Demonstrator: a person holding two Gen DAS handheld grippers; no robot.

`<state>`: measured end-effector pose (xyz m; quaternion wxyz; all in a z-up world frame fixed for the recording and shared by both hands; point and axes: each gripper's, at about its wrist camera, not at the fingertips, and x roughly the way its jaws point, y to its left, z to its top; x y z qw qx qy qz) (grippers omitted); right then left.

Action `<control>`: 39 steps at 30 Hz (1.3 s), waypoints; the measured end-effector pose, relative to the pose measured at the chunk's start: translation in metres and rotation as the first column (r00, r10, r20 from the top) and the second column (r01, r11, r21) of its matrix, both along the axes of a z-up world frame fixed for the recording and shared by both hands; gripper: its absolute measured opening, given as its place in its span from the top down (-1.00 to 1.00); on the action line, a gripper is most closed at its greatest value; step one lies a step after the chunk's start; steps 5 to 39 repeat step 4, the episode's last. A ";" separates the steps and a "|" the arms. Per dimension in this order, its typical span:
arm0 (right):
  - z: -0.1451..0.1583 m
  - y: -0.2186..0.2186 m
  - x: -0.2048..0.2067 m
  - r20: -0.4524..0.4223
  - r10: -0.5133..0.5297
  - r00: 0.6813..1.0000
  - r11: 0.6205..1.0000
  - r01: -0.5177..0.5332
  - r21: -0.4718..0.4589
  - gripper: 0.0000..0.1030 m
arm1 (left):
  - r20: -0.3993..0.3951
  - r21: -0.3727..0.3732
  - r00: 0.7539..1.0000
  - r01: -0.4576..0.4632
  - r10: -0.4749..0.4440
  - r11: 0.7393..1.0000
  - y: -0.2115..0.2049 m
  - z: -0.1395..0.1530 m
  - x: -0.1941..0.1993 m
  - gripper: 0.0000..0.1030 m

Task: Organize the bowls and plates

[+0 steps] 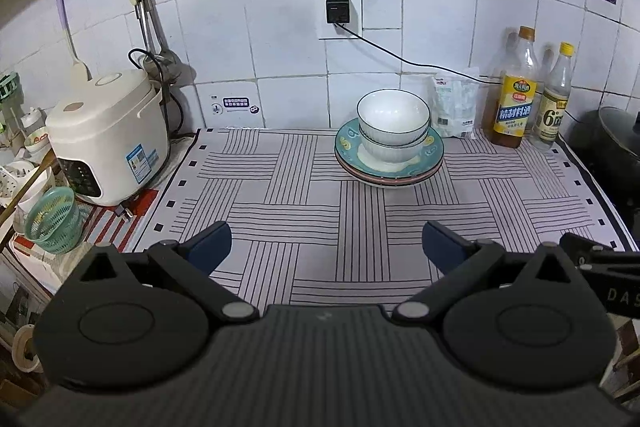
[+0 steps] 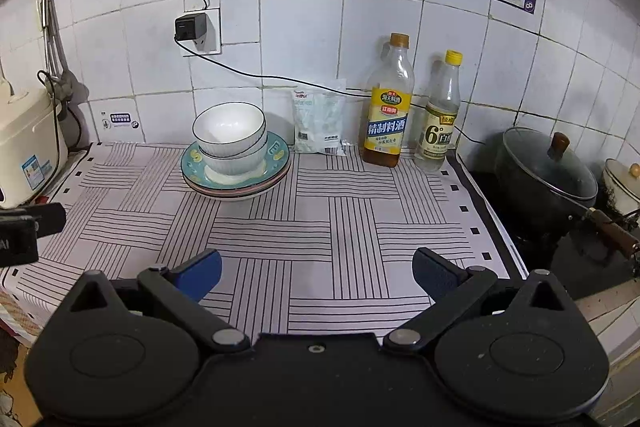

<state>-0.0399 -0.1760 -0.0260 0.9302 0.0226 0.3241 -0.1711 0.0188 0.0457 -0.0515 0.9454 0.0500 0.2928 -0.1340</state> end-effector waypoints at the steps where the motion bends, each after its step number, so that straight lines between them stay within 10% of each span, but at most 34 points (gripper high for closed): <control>1: 0.000 0.000 0.000 0.000 -0.001 1.000 1.000 0.001 -0.001 -1.00 | -0.002 0.001 1.000 0.004 -0.004 1.000 -0.001 0.000 0.000 -1.00; 39: -0.001 -0.001 0.001 -0.001 -0.002 1.000 1.000 0.002 -0.003 -1.00 | -0.014 0.011 1.000 0.025 -0.025 1.000 -0.001 0.000 0.001 -1.00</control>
